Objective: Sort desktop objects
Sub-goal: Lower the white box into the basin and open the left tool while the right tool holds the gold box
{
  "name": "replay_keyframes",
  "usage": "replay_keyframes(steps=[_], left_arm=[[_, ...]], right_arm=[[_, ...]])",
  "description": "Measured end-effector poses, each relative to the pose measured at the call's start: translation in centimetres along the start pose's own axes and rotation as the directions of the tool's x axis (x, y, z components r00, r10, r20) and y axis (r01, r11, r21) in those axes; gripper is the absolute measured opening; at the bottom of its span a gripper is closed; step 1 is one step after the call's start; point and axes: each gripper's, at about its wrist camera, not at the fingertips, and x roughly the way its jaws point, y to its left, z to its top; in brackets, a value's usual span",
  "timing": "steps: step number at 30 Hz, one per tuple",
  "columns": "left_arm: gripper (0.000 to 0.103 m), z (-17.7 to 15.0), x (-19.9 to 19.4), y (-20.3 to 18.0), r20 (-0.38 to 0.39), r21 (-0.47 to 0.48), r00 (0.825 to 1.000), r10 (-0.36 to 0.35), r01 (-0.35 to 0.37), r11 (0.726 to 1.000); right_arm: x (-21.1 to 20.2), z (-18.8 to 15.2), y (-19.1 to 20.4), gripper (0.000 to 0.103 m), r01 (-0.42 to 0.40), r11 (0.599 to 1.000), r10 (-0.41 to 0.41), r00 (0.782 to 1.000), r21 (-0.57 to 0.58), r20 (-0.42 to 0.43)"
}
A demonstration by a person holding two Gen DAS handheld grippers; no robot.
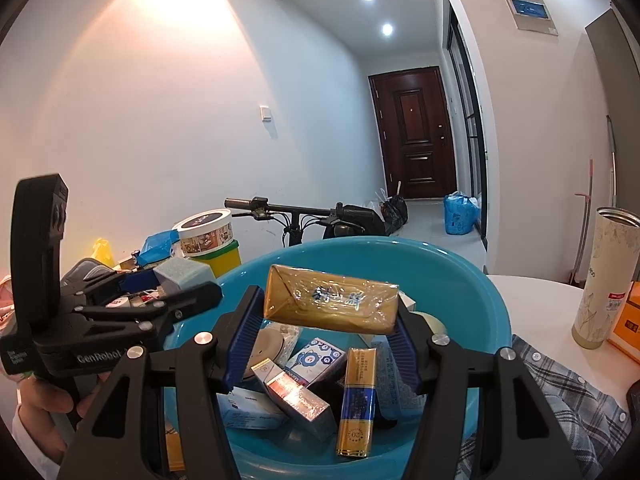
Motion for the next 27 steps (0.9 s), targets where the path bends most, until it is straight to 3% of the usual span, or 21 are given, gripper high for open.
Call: replay_keyframes(steps=[27], left_arm=[[0.083,-0.31,0.60,-0.30,-0.023,0.001,1.000,0.007,-0.007,1.000]], right_arm=[[0.01,-0.14,0.17,0.058,0.004,1.000,-0.004,1.000,-0.005,0.005]])
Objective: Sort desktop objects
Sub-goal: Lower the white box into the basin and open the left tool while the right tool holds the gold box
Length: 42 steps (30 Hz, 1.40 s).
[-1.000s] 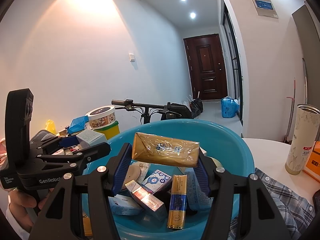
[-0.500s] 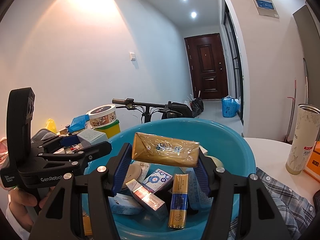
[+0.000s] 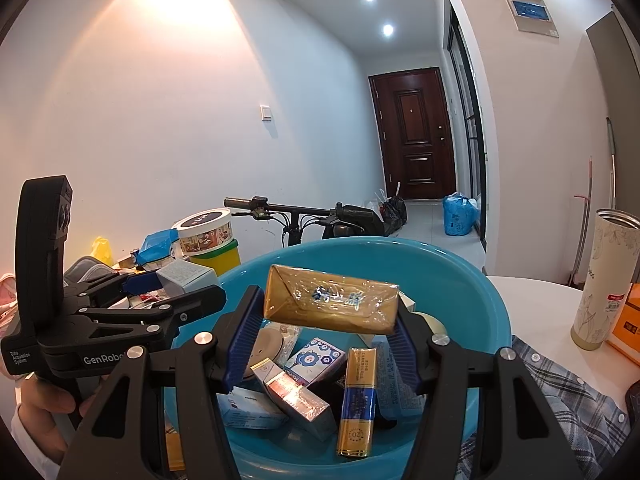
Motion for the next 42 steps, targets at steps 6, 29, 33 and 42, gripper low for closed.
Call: replay_keyframes(steps=[6,29,33,42], left_arm=[[0.083,0.00,0.05,0.01,0.000,0.000,1.000,0.000,0.000,1.000],[0.083,-0.12,0.06,0.20,-0.003,0.002,1.000,0.005,-0.005,1.000],[0.083,-0.17,0.18,0.18,-0.007,0.002,1.000,0.014,-0.014,1.000],[0.083,-0.23,0.24,0.57,-0.008,-0.008,1.000,0.008,-0.008,1.000]], right_arm=[[0.06,-0.04,0.08,0.058,0.001,1.000,-0.001,1.000,0.001,0.001],[0.14,-0.06,0.17,0.058,0.002,1.000,-0.002,1.000,0.000,0.003],[0.11,-0.06,0.18,0.058,0.002,1.000,-0.002,1.000,0.000,0.004],[0.20,0.02,0.47,0.058,0.007,1.000,-0.007,1.000,-0.010,0.005]])
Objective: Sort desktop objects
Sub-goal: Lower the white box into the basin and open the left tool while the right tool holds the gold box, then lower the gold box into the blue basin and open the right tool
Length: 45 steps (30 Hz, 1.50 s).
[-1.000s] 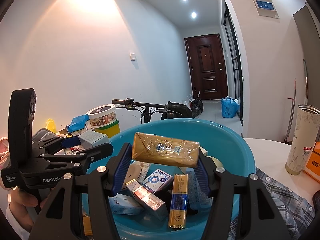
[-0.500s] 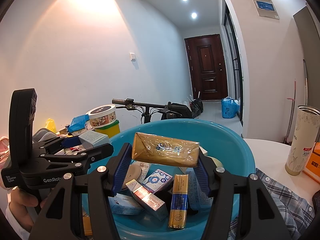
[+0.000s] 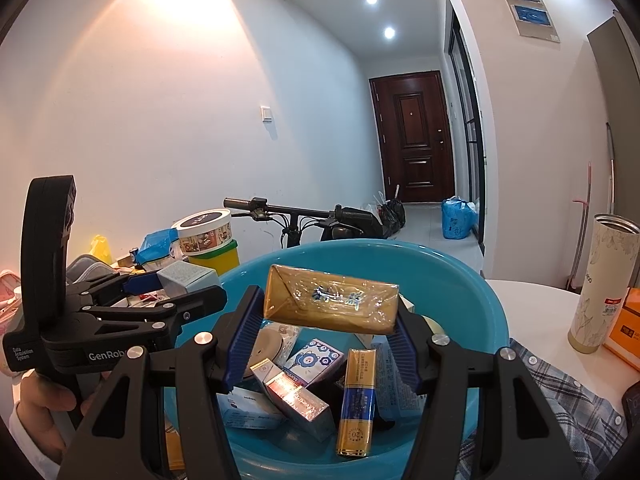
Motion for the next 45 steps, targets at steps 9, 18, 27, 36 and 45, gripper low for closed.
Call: replay_keyframes(steps=[9,18,27,36,45], left_arm=[[0.103,-0.1,0.9,-0.2,-0.048,0.003,0.998,0.037,-0.037,0.999],[0.103,-0.1,0.7,0.8,-0.041,-0.033,0.998,0.055,-0.056,0.998],[0.103,0.0,0.5,1.0,-0.034,-0.039,0.997,0.063,-0.065,0.997],[0.103,0.0,0.5,1.5,-0.043,-0.070,0.998,0.053,-0.055,0.996],[0.103,0.1,0.2,1.3,-0.033,-0.060,0.998,0.061,-0.063,0.996]], right_arm=[[-0.1,-0.1,0.0,0.058,0.000,1.000,0.000,1.000,-0.003,0.003],[-0.1,-0.1,0.1,0.058,0.001,1.000,-0.001,1.000,-0.005,0.004],[-0.3,0.0,0.3,0.058,-0.002,1.000,0.002,1.000,-0.008,-0.001],[-0.4,0.0,0.3,0.058,-0.003,1.000,0.003,1.000,-0.007,-0.002],[-0.4,-0.1,0.4,0.058,-0.003,1.000,0.003,1.000,-0.006,-0.002]])
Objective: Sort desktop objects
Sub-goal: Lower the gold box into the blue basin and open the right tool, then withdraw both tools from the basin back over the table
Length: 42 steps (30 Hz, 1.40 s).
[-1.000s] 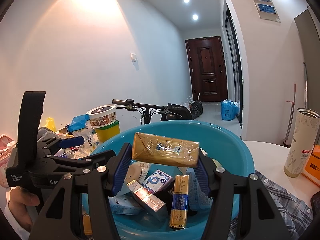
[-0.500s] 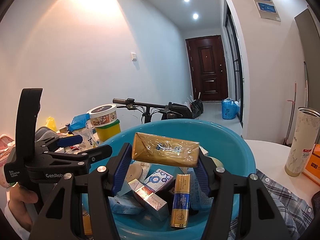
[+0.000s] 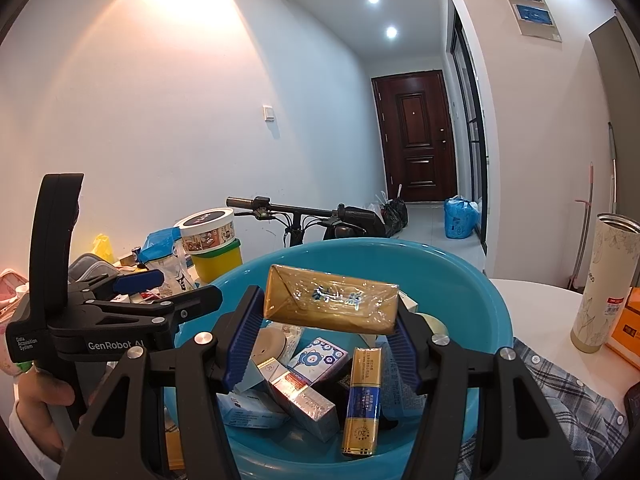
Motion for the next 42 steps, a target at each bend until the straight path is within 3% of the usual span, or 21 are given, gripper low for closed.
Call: replay_keyframes(steps=[16,21,22,24,25,28,36,42], left_arm=[[0.103,0.2,-0.1,0.7,-0.011,-0.032,1.000,-0.017,0.017,0.999],[0.103,0.3,-0.5,0.6,0.006,-0.017,1.000,0.007,-0.007,1.000],[0.103,0.3,-0.5,0.7,0.004,-0.017,1.000,0.007,-0.007,1.000],[0.103,0.3,-0.5,0.8,0.004,-0.023,1.000,0.005,-0.005,1.000],[0.103,0.3,-0.5,0.9,0.004,-0.026,1.000,0.002,-0.002,1.000],[0.103,0.4,-0.5,1.1,0.006,-0.030,1.000,-0.001,0.001,1.000],[0.103,0.5,-0.7,1.1,0.008,-0.035,1.000,-0.019,0.019,0.999],[0.103,0.4,-0.7,0.6,0.006,-0.028,1.000,-0.030,0.030,0.999]], right_arm=[[0.0,-0.1,0.5,0.058,-0.016,1.000,0.016,1.000,-0.004,0.001],[0.3,-0.2,0.5,0.059,-0.021,1.000,0.021,1.000,-0.005,-0.007],[0.3,-0.2,0.4,0.061,-0.025,1.000,0.025,1.000,-0.002,-0.010],[0.5,-0.3,0.5,0.094,-0.025,1.000,0.025,1.000,0.002,-0.018],[0.5,-0.3,0.6,0.103,-0.014,1.000,0.014,1.000,-0.001,-0.018],[0.8,-0.2,1.3,0.103,0.023,0.999,-0.024,1.000,-0.039,-0.011],[0.3,-0.1,1.2,0.103,0.027,0.998,-0.028,1.000,-0.048,-0.012],[-4.6,0.2,1.7,0.103,0.023,0.999,-0.023,1.000,-0.040,-0.008]])
